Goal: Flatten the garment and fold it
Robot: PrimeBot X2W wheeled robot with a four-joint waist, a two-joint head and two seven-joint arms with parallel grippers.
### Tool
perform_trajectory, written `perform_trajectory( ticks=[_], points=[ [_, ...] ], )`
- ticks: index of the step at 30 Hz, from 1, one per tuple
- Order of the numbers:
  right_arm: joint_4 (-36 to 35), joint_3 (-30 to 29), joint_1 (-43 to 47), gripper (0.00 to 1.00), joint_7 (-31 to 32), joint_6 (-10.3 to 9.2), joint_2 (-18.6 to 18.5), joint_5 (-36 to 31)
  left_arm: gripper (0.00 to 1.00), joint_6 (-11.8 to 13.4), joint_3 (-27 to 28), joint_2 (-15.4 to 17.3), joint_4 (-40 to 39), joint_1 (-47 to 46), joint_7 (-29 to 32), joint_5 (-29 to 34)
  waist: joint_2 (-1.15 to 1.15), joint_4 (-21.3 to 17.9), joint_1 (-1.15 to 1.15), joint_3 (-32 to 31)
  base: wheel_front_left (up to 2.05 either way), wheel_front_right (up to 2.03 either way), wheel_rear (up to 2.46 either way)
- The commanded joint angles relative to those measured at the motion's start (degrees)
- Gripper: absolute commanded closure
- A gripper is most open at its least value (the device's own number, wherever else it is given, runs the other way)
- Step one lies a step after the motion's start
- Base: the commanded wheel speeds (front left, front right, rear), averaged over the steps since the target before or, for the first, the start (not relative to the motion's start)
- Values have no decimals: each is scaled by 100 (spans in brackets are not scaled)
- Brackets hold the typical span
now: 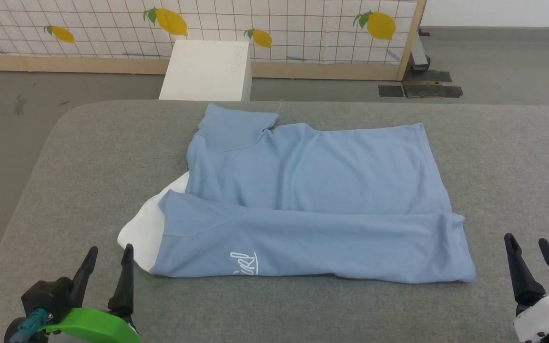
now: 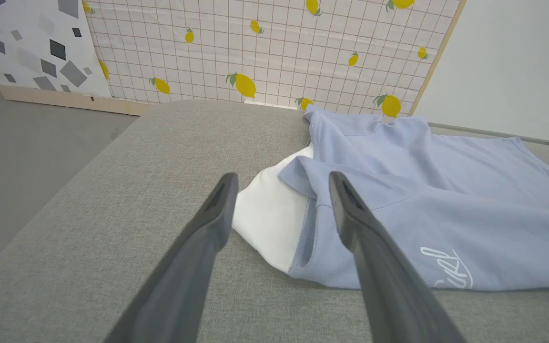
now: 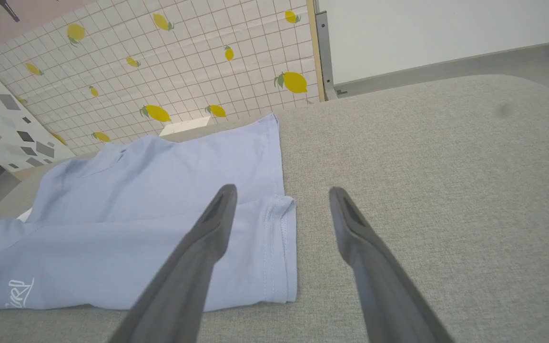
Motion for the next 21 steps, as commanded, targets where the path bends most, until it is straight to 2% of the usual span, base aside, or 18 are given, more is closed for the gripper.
perform_trajectory(
  ticks=[1,5,8,14,19,21],
  points=[
    [38,18,32,0,-42,-9,-27,28,0,-33,20,-26,42,55,-21,61,21,-15,0,5,0,0,0],
    [69,31,-46,0,-44,-9,-62,31,0,-31,-40,-36,143,-27,103,63,21,-41,0,51,0,0,0],
    [49,-11,-81,0,-18,-9,-67,5,0,-97,-207,-30,201,-255,614,-24,21,-2,0,142,0,0,0],
    [-66,20,-210,0,115,-9,5,-13,0,-61,-566,130,478,-1135,2481,-221,21,41,0,392,0,0,0],
    [-152,125,-377,0,212,-9,82,-122,0,163,-850,297,704,-1851,4147,-277,21,-34,0,686,0,0,0],
    [-178,146,-428,0,231,-9,118,-161,0,220,-928,332,774,-2026,4589,-301,21,-90,0,801,0,0,0]
  ],
)
